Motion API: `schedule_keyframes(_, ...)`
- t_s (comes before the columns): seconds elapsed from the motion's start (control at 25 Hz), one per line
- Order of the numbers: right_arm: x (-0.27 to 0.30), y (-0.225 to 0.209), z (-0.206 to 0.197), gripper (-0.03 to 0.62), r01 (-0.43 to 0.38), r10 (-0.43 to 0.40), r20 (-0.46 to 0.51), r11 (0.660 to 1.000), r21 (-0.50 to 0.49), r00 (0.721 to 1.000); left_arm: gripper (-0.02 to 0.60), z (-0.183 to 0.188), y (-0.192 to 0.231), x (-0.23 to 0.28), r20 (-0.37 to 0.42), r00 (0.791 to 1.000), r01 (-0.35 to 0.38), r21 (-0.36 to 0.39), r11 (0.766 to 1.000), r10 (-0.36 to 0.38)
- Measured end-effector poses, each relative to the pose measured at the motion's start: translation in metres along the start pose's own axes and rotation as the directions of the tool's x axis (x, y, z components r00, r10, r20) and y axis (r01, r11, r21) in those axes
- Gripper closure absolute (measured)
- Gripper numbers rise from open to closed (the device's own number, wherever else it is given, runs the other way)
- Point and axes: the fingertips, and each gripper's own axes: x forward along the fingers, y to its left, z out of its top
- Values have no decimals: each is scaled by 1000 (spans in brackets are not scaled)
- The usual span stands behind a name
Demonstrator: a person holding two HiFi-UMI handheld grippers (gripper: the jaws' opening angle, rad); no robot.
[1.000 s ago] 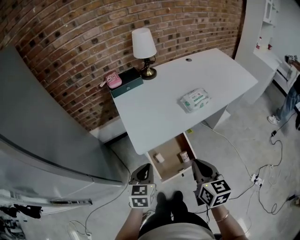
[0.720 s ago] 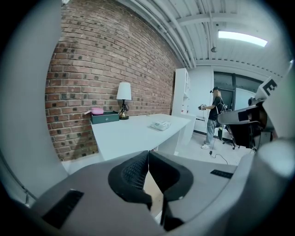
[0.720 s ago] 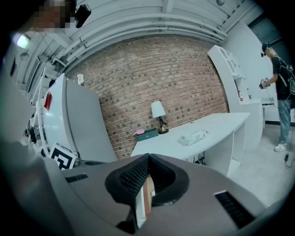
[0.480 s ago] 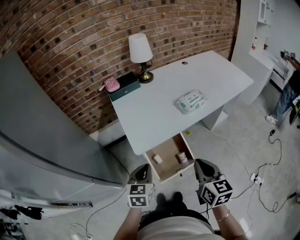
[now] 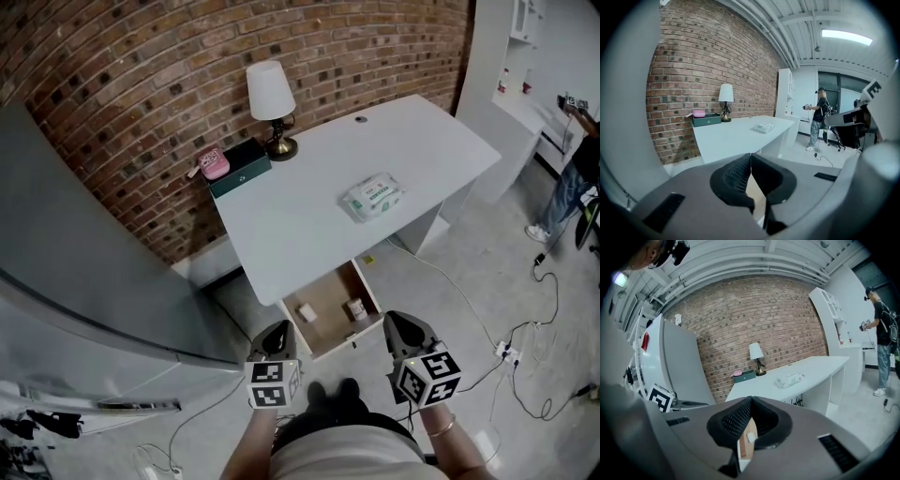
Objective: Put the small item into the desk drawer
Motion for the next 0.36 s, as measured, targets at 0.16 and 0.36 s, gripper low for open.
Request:
schedule_keyframes(0.16,0,-7,1,588,4,-4,2,1000,2,1000,560,2,-3,4,3,1000,-6,-1,1000,6)
schedule_keyframes(0.36,0,-13,1,588,1,-1,0,1000,5,1000,560,4,-6,9,7,1000,-13,-2,1000,13)
